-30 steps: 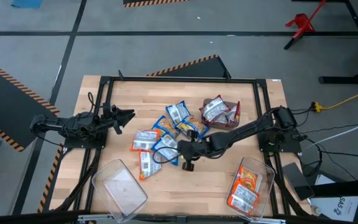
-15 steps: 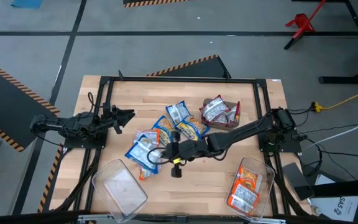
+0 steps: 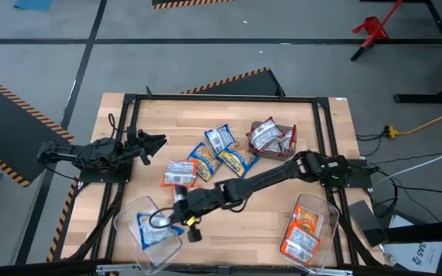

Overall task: Sort Maruchan noodles
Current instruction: Put the blue noodle pack into the left transparent bin

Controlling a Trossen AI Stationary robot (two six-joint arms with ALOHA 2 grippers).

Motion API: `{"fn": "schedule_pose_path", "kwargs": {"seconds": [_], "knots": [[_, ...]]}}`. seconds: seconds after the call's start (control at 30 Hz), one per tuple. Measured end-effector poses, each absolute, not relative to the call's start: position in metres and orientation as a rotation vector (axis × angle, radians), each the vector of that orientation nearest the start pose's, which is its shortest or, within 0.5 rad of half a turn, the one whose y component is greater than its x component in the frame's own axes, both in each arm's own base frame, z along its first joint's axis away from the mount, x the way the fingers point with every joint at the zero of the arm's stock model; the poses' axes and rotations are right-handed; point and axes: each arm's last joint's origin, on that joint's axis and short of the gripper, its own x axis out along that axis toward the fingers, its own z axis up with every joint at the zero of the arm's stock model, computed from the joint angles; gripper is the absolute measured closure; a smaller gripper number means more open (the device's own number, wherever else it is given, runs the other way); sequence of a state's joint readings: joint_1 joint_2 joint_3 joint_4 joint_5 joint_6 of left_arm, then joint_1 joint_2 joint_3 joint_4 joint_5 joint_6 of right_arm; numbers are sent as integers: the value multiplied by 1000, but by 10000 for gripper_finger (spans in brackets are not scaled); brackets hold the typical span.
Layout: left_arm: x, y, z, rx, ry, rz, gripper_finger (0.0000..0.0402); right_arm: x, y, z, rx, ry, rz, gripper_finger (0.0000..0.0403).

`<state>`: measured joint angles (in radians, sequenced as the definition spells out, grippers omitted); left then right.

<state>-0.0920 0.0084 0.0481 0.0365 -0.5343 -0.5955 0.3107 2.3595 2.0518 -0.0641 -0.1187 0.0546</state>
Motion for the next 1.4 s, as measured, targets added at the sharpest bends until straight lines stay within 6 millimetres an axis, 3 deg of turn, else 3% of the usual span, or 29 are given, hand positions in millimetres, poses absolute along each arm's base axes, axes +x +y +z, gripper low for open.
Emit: {"fn": "schedule_pose_path", "kwargs": {"seconds": [0.43, 0.97, 1.07, 1.4], "knots": [[92, 6, 182, -606, -201, 407, 243, 541, 181, 209, 39, 384, 542, 403], [92, 6, 182, -606, -202, 413, 243, 544, 182, 208, 10, 336, 568, 398], [92, 6, 182, -606, -202, 413, 243, 543, 181, 207, 12, 342, 582, 370], [92, 6, 182, -605, -202, 412, 243, 541, 177, 207, -65, 386, 487, 202]]}}
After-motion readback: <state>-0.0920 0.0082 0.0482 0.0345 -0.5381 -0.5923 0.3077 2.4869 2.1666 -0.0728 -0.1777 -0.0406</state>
